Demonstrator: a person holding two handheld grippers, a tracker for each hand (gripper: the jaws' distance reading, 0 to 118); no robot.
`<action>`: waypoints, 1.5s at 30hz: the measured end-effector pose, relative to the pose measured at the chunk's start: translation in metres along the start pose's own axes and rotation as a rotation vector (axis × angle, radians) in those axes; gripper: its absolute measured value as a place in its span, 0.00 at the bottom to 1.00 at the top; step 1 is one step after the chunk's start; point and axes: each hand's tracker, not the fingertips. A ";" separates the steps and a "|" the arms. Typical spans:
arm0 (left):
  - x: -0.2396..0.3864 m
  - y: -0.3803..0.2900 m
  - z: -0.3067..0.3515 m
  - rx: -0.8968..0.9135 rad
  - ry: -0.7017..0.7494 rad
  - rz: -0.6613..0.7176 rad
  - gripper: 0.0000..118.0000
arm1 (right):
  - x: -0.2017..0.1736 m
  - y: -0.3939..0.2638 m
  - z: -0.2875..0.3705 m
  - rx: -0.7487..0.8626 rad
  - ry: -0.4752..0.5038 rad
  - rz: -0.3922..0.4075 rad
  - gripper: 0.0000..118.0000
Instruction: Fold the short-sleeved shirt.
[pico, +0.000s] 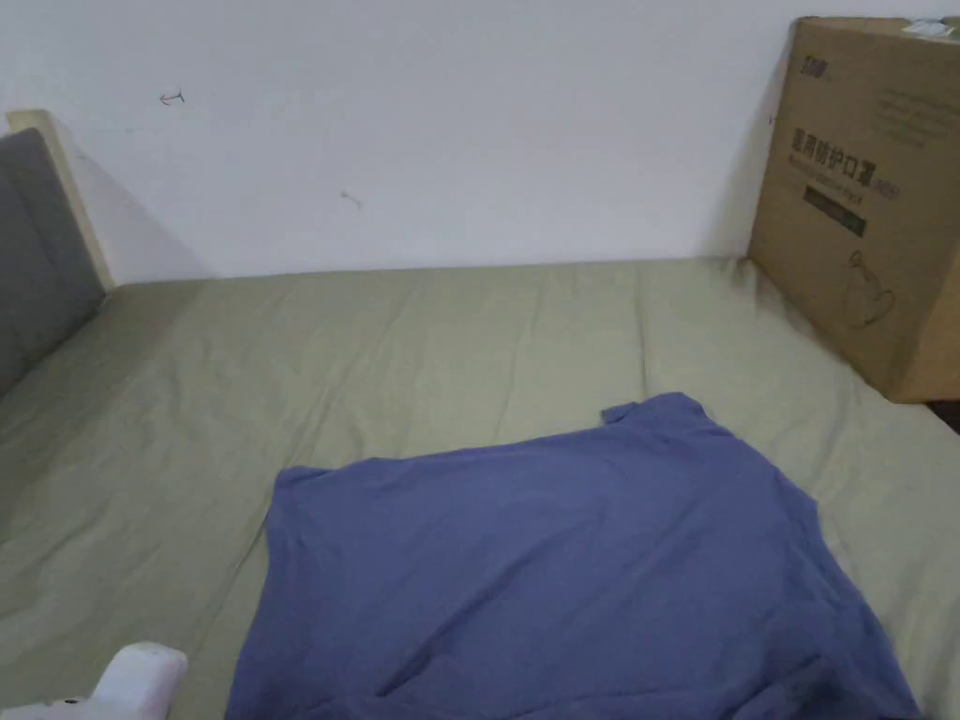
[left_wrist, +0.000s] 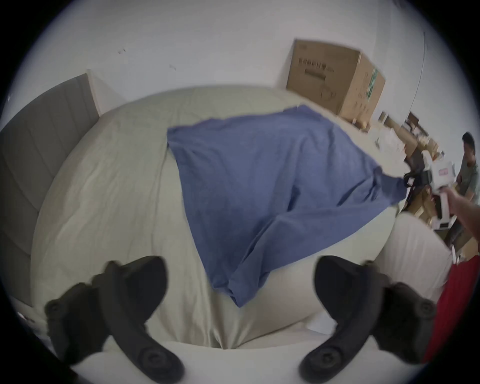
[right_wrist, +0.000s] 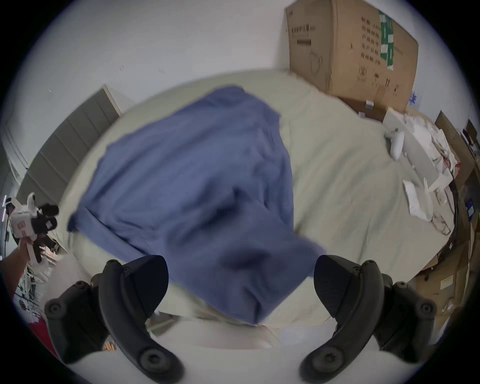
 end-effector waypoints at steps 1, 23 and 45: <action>0.003 0.000 0.009 -0.002 0.008 0.032 0.94 | -0.005 0.003 0.008 0.037 0.015 -0.008 0.96; 0.024 0.056 -0.008 -0.127 -0.023 0.176 0.18 | -0.093 0.021 0.086 0.450 0.111 -0.039 0.00; 0.035 0.006 -0.009 0.086 -0.058 0.046 0.03 | -0.038 0.012 0.062 0.285 0.091 -0.183 0.00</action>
